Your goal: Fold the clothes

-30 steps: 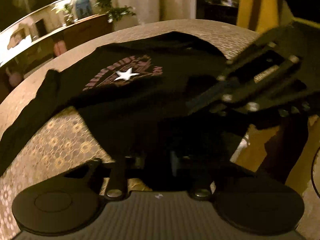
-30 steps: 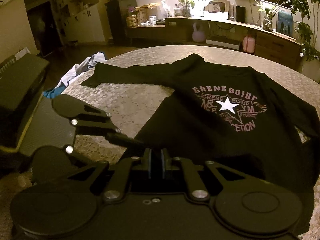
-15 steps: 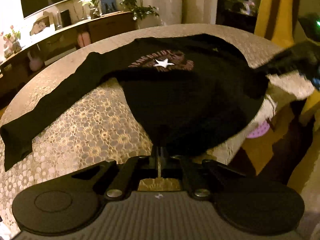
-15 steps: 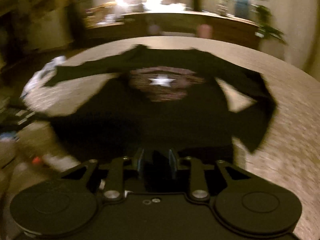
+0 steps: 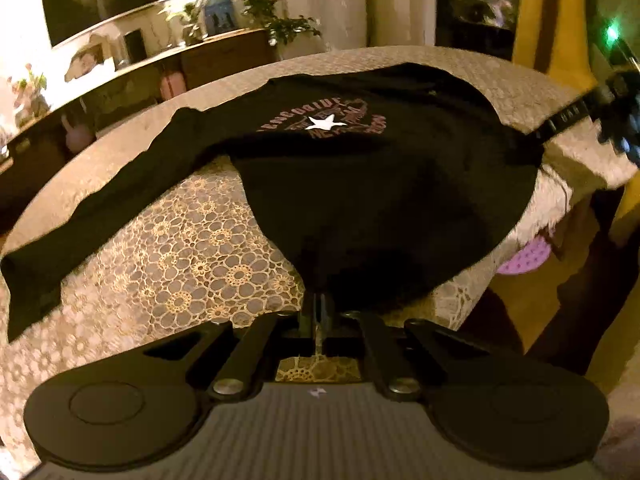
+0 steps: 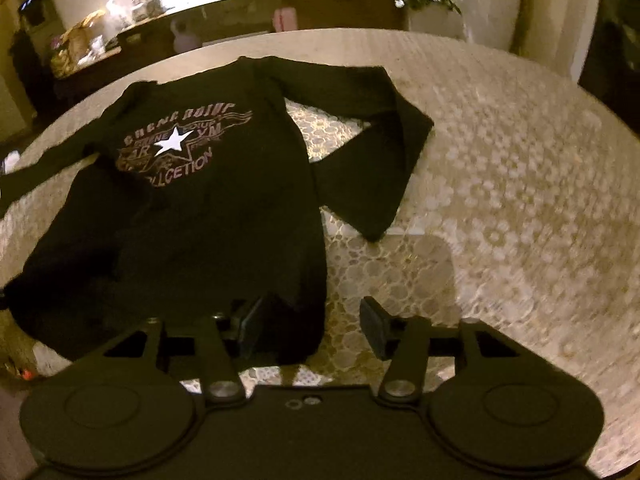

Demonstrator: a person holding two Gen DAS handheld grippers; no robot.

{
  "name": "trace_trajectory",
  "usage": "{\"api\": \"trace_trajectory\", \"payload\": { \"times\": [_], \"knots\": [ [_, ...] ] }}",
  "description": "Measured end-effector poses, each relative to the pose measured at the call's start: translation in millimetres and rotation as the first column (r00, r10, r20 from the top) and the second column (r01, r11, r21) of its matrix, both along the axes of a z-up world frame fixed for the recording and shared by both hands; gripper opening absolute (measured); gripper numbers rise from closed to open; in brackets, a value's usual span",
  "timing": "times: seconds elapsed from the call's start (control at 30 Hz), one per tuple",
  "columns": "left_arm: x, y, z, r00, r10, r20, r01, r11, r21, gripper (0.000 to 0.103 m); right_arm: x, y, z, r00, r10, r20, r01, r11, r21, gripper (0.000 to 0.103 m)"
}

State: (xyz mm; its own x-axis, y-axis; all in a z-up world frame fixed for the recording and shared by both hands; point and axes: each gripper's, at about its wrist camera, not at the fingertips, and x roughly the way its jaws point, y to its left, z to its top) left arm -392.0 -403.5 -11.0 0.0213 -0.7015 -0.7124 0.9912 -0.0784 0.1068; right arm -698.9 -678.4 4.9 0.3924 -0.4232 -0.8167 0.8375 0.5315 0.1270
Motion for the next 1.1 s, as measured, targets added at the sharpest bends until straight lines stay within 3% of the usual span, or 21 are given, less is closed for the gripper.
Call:
{"api": "trace_trajectory", "payload": {
  "times": [0.17,0.47,0.53,0.67,0.77,1.1],
  "knots": [
    [-12.0,2.1,-4.2,0.995,-0.046,0.088,0.046,0.999,0.001,0.001,-0.8,-2.3,-4.0,1.0,-0.009,0.023,0.008,1.0,0.019,0.103],
    [-21.1,-13.9,-7.6,0.99,-0.061,0.125,0.06,0.998,0.012,0.003,4.6,-1.2,0.2,0.999,0.022,0.031,-0.023,0.999,0.024,0.103],
    [-17.5,-11.9,-5.5,0.992,-0.048,0.114,0.048,0.999,0.007,0.004,4.3,-1.7,-0.2,0.999,0.022,0.028,-0.023,0.999,0.025,0.103],
    [-10.8,-11.6,-6.9,0.995,-0.042,0.088,0.039,0.999,0.028,0.02,3.7,-1.5,-1.4,0.999,0.026,0.029,-0.026,0.999,0.029,0.103],
    [-13.5,-12.6,-7.4,0.994,-0.058,0.088,0.056,0.998,0.023,0.026,4.8,-0.8,-2.5,0.999,0.03,0.029,-0.031,0.999,0.03,0.103],
    [-15.8,-27.3,-11.5,0.994,-0.074,0.081,0.073,0.997,0.011,0.026,2.1,-0.6,-0.1,0.999,0.018,0.04,-0.02,0.999,0.039,0.103]
  ]
}}
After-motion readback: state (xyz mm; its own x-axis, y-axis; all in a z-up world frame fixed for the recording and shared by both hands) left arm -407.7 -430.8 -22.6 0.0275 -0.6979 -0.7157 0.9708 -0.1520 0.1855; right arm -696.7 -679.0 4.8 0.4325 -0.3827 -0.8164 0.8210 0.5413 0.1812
